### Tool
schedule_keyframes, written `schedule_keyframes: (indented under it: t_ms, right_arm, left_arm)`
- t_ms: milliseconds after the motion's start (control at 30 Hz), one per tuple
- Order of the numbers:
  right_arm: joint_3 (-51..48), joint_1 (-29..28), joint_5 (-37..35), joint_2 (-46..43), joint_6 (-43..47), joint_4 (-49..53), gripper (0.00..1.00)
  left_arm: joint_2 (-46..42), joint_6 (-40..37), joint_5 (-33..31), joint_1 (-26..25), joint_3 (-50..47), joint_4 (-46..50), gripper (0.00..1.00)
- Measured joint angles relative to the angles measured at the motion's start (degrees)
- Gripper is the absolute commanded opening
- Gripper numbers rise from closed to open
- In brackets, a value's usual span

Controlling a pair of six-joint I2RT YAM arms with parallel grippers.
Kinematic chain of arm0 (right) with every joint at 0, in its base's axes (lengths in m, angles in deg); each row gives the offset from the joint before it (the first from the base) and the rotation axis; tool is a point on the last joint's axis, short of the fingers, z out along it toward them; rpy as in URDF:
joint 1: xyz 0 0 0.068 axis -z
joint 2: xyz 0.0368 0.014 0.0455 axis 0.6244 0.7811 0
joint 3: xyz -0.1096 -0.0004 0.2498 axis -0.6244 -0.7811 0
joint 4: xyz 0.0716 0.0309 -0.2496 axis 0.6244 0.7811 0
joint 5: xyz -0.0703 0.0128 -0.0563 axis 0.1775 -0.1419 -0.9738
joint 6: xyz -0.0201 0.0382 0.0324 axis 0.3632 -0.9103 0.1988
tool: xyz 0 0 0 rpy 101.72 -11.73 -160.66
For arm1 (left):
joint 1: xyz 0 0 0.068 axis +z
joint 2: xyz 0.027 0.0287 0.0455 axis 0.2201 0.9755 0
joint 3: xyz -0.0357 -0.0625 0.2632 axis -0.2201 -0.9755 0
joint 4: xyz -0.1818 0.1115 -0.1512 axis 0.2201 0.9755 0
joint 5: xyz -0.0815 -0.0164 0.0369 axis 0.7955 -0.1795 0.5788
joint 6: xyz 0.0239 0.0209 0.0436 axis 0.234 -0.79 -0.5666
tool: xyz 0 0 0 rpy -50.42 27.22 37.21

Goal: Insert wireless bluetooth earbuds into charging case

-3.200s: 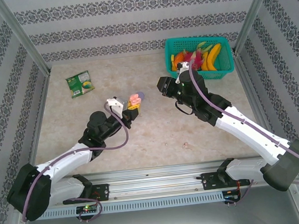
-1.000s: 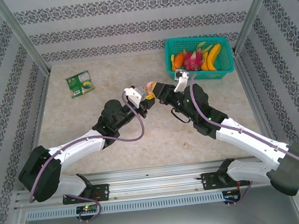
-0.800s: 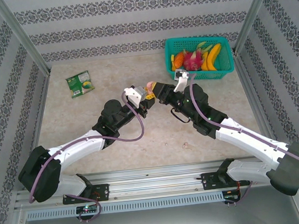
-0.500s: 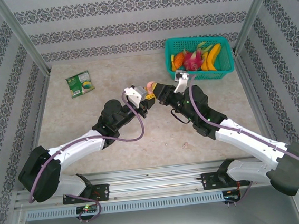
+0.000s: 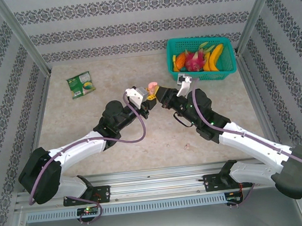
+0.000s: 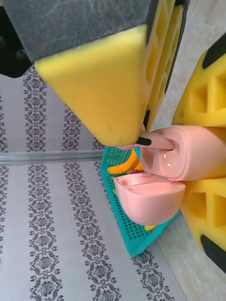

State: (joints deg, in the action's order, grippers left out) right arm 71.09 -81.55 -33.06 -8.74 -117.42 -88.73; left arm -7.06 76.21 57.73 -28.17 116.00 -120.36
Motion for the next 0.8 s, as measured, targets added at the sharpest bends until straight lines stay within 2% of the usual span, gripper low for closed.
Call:
schedule_keyframes:
  t_ms: [233, 467, 800]
  right_arm:
    - [-0.13, -0.35, -0.57, 0.22, 0.00, -0.17, 0.22]
    - [1.40, -1.09, -0.98, 1.99, 0.22, 0.13, 0.39]
    - [2.23, -1.62, -0.90, 1.75, 0.63, 1.40, 0.51]
  left_arm:
    - [0.02, 0.42, -0.02, -0.02, 0.00, 0.20, 0.00]
    - [0.07, 0.90, -1.38, 0.02, 0.00, 1.16, 0.00]
    - [0.20, 1.05, -1.46, 0.00, 0.00, 1.11, 0.00]
